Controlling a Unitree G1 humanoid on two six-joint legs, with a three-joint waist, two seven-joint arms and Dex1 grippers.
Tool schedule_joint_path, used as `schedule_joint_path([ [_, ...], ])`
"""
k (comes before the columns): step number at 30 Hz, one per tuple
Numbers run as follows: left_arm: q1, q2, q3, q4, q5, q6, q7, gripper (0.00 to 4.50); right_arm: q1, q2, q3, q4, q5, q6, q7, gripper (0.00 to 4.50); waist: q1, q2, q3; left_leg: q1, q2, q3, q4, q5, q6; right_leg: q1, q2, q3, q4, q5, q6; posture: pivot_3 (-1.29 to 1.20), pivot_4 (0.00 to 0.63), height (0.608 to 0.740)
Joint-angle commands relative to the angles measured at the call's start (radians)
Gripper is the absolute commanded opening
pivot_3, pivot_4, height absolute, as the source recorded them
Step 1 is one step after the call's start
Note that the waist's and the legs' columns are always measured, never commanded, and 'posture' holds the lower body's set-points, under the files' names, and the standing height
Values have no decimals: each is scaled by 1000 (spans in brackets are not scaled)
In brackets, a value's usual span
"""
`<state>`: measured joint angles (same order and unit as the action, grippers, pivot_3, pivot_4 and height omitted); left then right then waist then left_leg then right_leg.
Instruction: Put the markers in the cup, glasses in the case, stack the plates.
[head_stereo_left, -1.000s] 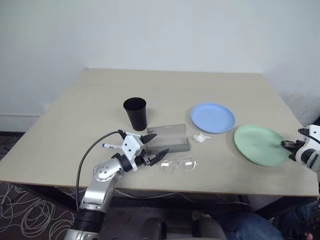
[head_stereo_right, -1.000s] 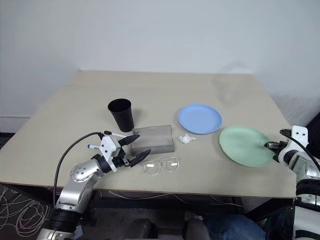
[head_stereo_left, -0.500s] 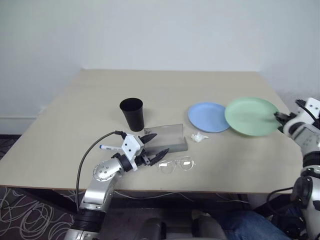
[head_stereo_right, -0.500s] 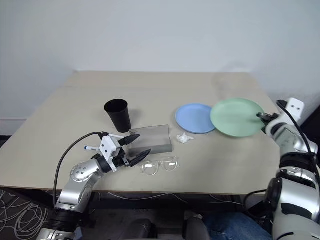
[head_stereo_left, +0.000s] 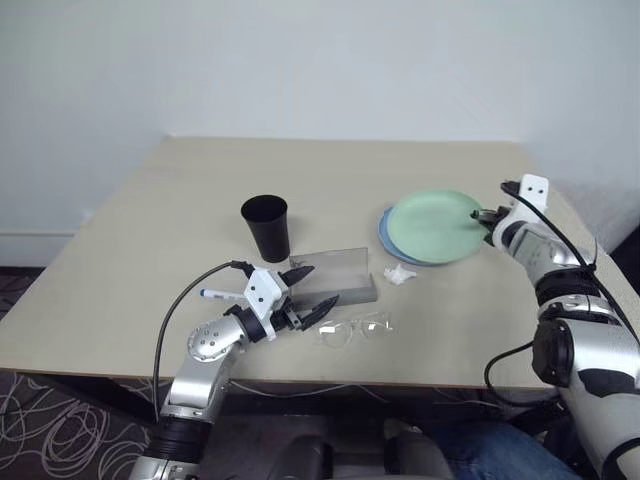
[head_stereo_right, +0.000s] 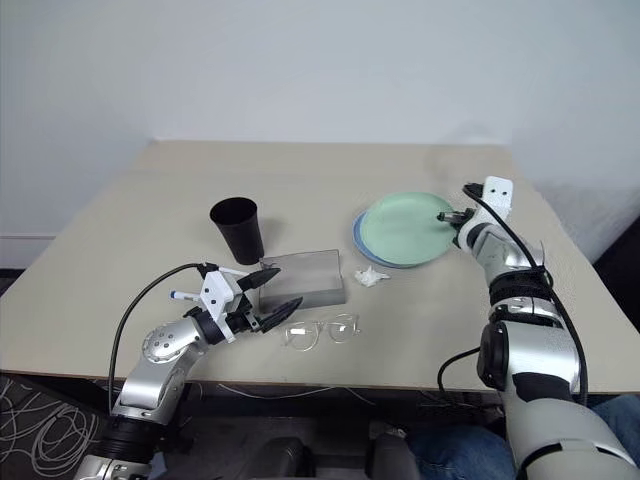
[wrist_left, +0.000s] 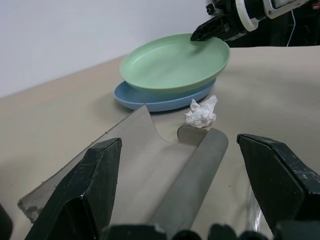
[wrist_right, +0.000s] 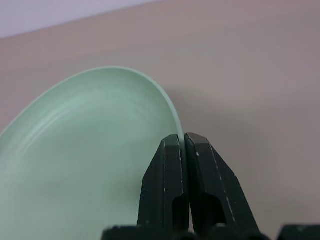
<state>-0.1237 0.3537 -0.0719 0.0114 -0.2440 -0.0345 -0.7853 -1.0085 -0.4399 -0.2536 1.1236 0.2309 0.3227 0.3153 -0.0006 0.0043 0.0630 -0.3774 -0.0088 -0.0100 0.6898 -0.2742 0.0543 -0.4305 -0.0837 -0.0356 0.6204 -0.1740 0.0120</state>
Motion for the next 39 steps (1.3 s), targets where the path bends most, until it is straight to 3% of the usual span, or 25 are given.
schedule_joint_path([
  [1, -11, 3, 9, -29, 0, -18, 9, 3921, -51, -10, -16, 24, -3, -53, 10, 738, -1, 0, 0, 0, 0, 0, 0, 0, 0, 0, 0, 0, 0, 0, 0, 0, 0, 721],
  [6, 1, 7, 10, -40, -2, -16, 15, 3921, -38, -17, -30, 24, 10, -61, 30, 2383, -2, 0, 0, 1, 0, 1, -1, 0, 0, 0, 0, 1, 0, 0, 0, 0, 0, 721],
  [11, -5, 9, 11, -35, -1, -14, 16, 3921, 11, -45, -24, -45, 16, -82, 137, 2383, -2, 0, 0, 1, 0, 1, -1, 0, 0, 0, 0, 1, 1, 0, 0, 0, 0, 721],
  [15, -12, 13, 10, -29, 0, -15, 14, 3921, 157, -82, 31, -338, 58, -84, 431, 2383, 0, 0, 0, 0, 0, 0, -1, 0, 0, 0, 0, 0, 0, 0, 1, 0, 0, 721],
  [21, -23, 19, 12, -14, -1, -19, 8, 3921, 385, -149, 169, -737, 70, -7, 672, 2383, -1, 0, 0, 1, 0, 0, -2, -1, 1, 0, 0, 1, 0, -1, 3, 0, 0, 721],
  [30, -43, 21, 9, -2, -5, -14, -9, 3921, 463, -118, 316, -909, 26, 36, 721, 2383, 3, 0, 0, 2, 1, 0, 0, -1, 0, 0, 0, 0, 2, -1, 1, 0, 0, 721],
  [39, -45, 26, 1, -21, -14, 12, -34, 3921, 398, -28, 413, -726, -91, -71, 655, 2383, 6, -1, 0, 1, 0, 0, 1, -1, 0, 0, 0, 0, 1, 0, 2, 0, 0, 721],
])
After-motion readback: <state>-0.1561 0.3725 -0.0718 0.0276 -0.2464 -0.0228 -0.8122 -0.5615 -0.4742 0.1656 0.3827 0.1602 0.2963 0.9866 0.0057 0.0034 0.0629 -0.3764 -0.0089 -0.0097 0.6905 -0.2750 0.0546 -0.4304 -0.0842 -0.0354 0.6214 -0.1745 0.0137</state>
